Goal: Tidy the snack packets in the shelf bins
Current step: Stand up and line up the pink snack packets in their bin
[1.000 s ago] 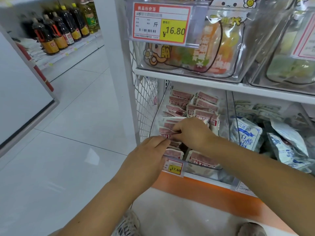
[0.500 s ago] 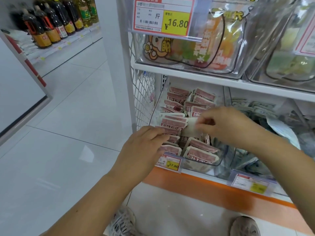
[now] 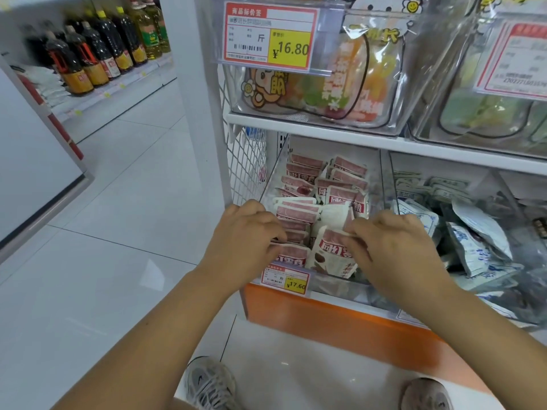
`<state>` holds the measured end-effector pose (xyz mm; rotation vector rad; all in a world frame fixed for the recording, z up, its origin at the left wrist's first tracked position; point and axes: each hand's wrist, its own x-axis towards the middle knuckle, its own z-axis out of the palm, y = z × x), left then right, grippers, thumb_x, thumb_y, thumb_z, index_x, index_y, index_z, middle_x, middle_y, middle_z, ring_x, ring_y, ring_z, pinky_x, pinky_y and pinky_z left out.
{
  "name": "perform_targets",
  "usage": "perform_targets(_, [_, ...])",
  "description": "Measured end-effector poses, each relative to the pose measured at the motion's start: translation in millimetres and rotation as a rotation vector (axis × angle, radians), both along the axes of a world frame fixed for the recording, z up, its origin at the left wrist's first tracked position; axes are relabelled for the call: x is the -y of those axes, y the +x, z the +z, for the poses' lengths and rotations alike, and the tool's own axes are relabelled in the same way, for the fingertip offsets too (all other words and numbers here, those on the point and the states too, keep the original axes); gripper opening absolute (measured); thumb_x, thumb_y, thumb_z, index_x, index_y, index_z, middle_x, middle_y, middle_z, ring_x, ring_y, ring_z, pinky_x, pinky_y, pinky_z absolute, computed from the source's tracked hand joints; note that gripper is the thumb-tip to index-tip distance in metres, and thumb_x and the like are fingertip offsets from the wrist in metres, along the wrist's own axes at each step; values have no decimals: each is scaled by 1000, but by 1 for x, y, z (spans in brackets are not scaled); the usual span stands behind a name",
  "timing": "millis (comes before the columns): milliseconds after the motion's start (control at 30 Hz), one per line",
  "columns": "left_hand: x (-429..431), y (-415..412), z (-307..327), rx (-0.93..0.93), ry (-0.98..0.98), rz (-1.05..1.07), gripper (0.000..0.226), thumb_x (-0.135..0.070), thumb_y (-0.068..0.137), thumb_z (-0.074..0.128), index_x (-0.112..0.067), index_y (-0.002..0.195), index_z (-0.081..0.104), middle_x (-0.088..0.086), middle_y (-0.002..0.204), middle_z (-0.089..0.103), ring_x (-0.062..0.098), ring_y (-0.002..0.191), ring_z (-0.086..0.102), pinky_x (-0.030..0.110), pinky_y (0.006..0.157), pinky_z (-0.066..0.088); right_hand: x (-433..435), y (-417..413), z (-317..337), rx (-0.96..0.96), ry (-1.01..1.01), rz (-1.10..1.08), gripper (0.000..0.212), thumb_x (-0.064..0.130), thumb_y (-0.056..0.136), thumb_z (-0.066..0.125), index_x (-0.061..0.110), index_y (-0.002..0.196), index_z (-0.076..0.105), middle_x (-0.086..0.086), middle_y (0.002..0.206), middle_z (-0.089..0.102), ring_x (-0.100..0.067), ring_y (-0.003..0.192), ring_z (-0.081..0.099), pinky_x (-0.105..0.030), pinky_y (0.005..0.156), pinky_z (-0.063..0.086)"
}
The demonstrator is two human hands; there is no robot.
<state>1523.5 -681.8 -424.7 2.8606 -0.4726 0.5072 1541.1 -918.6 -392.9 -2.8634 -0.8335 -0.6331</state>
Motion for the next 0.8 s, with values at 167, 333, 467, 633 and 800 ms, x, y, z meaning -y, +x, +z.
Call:
perform_targets(167, [2,2,-2,6,17,7,21,-41,70,78,-33,88,71,-17,94,68,13,95,52,32,76,27,-14,-3,-5,-419,-212,80,37,51,93,45,26,120,48,1,100,63,-19,94,60,-32,77,48])
perform_targets(333, [-6,5,-2,-6,-13,-52,30,-39,67,82,-28,94,74,-12,99,70,16,97,55,33,76,31,-8,6,9,-719,207,66,7,40,87,62,35,91,65,12,84,69,-7,76,64,-27,70,52])
perform_targets(467, [-5,11,-6,32,-54,-51,19,-32,69,82,-26,86,75,-12,89,71,16,90,56,32,72,37,-11,10,19,-702,418,48,10,22,88,66,29,81,64,11,76,66,-7,70,62,-25,65,52])
perform_targets(633, [-4,20,-8,23,-95,-56,17,-22,69,79,-25,85,76,-13,85,72,15,88,56,28,70,39,-29,9,7,-723,379,62,9,21,95,56,26,87,55,4,77,66,-16,69,62,-24,61,47])
perform_targets(800, [-7,15,-6,68,-200,-50,22,-19,74,79,-19,95,74,-5,106,69,17,103,52,28,88,43,-28,6,0,-953,313,9,17,35,88,63,31,103,54,15,83,60,5,70,55,-10,58,40])
